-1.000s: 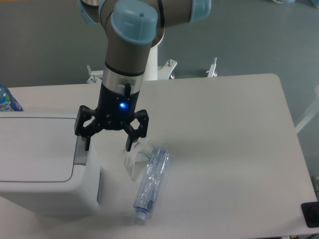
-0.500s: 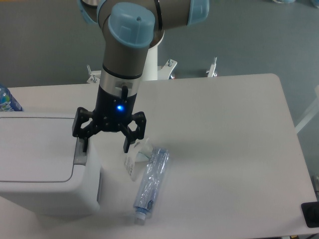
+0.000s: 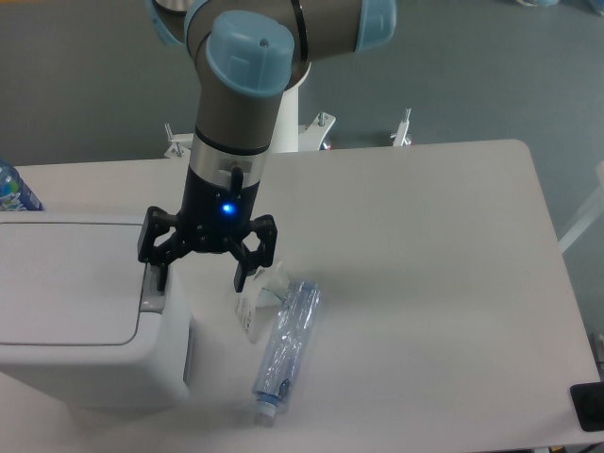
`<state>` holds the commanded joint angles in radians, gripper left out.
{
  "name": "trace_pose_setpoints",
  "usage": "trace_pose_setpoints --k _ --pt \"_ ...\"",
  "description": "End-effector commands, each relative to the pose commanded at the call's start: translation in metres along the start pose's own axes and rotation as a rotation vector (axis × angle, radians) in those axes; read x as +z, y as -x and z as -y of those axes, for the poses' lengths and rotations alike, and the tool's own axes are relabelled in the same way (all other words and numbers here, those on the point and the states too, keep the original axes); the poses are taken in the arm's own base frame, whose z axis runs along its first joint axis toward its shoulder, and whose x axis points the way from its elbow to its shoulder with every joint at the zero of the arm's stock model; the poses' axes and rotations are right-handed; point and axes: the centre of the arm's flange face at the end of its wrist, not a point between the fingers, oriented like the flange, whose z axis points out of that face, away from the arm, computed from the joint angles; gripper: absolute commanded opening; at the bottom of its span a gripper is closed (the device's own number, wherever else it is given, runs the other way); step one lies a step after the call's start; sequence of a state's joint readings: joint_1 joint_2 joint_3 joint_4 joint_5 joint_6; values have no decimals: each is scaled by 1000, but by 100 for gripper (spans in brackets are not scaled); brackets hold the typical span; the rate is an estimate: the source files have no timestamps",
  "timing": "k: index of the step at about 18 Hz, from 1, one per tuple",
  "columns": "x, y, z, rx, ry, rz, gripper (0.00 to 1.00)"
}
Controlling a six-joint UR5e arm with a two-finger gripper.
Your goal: Open the trash can
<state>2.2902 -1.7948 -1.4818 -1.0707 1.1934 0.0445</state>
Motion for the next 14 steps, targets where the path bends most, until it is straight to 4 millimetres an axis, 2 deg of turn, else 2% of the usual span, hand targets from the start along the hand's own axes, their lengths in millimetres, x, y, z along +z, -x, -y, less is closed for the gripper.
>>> trace_pose_setpoints --k 12,14 --pt "-1 -1 0 2 -1 -1 100" --pt "-9 -4 6 20 -23 1 100"
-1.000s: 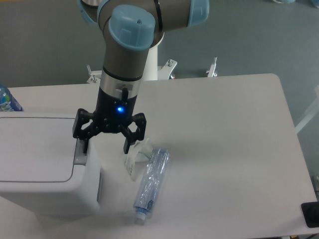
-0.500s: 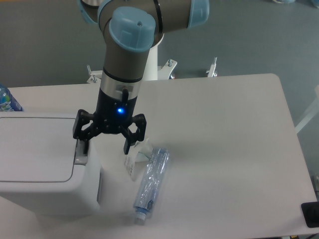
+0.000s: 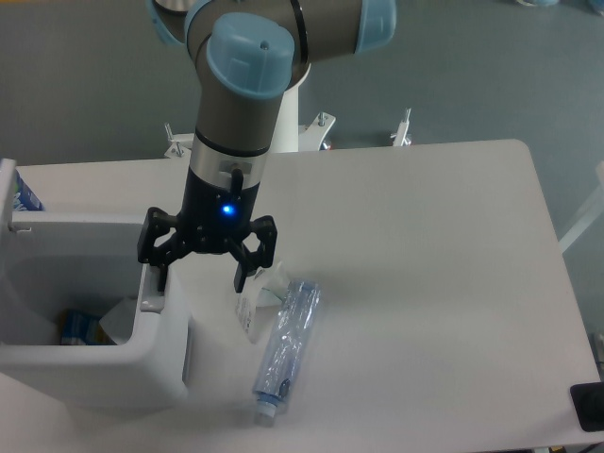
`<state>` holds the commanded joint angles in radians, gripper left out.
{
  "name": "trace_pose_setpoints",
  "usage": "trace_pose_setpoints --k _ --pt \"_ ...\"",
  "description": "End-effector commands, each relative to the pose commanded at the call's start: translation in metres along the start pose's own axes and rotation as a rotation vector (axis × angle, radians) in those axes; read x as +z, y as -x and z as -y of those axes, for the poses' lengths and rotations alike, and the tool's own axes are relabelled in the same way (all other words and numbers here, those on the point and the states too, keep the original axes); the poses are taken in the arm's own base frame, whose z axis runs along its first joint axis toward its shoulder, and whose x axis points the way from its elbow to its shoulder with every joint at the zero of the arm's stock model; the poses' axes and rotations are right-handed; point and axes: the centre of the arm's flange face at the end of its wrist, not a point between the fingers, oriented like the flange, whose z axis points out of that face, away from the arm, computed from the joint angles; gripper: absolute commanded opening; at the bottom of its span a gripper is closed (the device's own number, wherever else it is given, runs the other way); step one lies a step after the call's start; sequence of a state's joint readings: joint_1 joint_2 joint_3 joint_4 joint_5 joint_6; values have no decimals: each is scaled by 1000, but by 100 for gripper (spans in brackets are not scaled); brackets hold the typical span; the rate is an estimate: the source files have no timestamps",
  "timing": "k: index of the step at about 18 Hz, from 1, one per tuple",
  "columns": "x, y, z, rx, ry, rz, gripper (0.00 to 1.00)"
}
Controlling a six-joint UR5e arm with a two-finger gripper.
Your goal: Open the trash can
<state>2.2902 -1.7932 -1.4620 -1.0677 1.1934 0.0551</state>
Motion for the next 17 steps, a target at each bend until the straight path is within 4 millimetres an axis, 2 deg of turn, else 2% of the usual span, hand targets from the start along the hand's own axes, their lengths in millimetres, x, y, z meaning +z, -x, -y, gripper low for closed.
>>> trace_pose_setpoints --k 3,5,6,10,13,17 --pt "-34 -9 23 180 -104 38 100" --pt "-53 -2 30 287 -118 149 100" --pt "-61 6 33 301 -120 211 100" --pt "-107 61 42 379 -124 359 100" --pt "-120 92 29 468 -14 495 100" --pt "-117 122 21 533 63 514 100"
